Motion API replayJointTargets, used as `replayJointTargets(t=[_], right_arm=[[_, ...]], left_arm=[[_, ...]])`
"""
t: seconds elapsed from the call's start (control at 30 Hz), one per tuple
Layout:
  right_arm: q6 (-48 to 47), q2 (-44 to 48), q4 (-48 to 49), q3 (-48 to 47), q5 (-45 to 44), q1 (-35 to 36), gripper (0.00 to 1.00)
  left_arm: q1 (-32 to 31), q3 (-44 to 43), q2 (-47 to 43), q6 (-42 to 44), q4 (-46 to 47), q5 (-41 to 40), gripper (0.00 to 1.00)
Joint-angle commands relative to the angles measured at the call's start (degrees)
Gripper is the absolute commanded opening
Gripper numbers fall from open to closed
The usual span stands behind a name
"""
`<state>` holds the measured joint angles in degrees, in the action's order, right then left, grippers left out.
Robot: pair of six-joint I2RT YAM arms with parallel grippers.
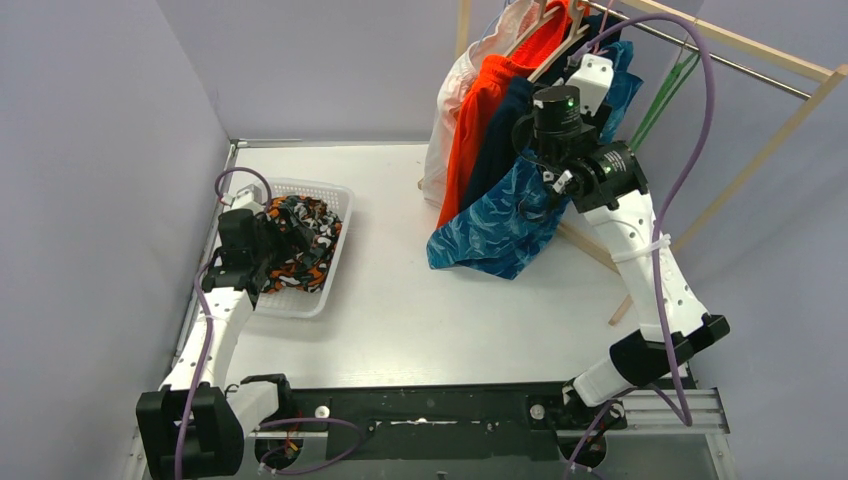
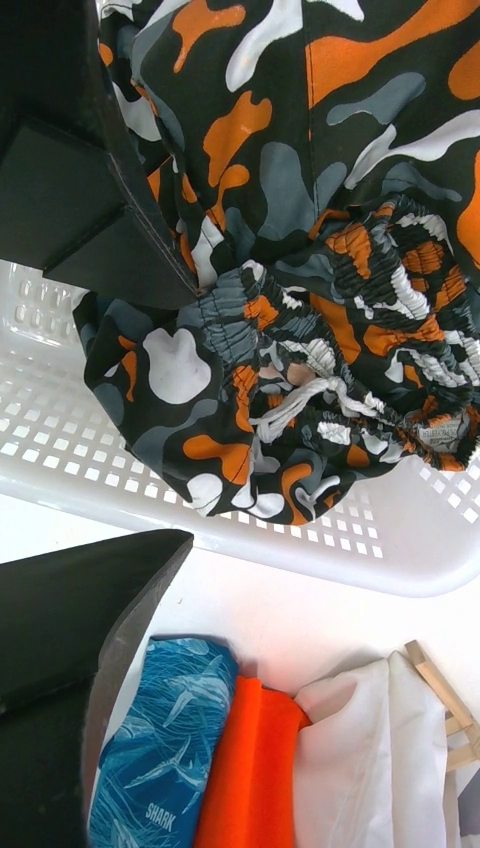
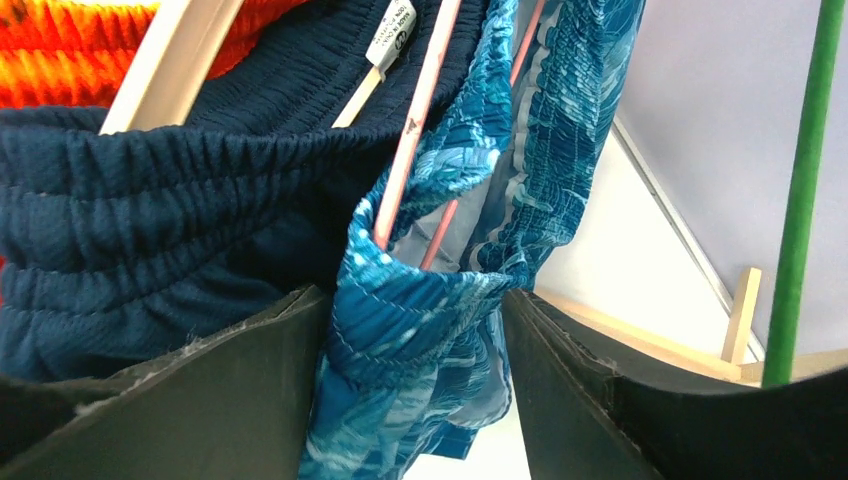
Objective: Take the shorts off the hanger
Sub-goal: Pick up the hanger from the clothes rod.
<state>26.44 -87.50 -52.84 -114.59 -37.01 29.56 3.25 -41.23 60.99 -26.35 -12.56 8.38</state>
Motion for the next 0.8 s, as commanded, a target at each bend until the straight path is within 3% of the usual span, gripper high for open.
replayJointTargets(t=[0.0, 0.1, 0.23, 0.37, 0.57, 0.7, 0.77], right_arm=[[-2.22, 1.19, 3.29, -1.91, 2.66, -1.98, 0.62], [-3.30, 1.16, 4.37, -2.57, 3.73, -3.49, 0.59], [-4.54, -0.17, 3.96, -4.94, 6.35, -6.61, 0.66], [-5.31, -0.84, 5.59, -4.57, 11.70, -9.91, 0.63], [-5.34, -2.94, 5.33, -5.87, 15.88, -11.01, 0.43], [-6.00, -2.91, 5.92, -5.97, 13.86, -10.89, 0.18], [-7.23, -2.54, 6.77, -5.96, 12.30, -10.81, 0.14]], left_arm=[[0.77, -0.59, 0.48, -0.13, 4.60, 1.34, 0.82], [1.05, -0.69, 0.92, -0.24, 4.73, 2.01, 0.82], [1.15, -0.60, 0.90, -0.28, 4.80, 2.19, 0.82], [1.15, -0.58, 0.92, -0.27, 4.75, 2.22, 0.82], [1.15, -0.55, 0.47, -0.37, 4.47, 1.62, 0.82], [1.15, -0.65, 0.50, -0.46, 4.15, 1.48, 0.82], [1.15, -0.76, 0.01, -0.46, 4.04, 1.03, 0.82]])
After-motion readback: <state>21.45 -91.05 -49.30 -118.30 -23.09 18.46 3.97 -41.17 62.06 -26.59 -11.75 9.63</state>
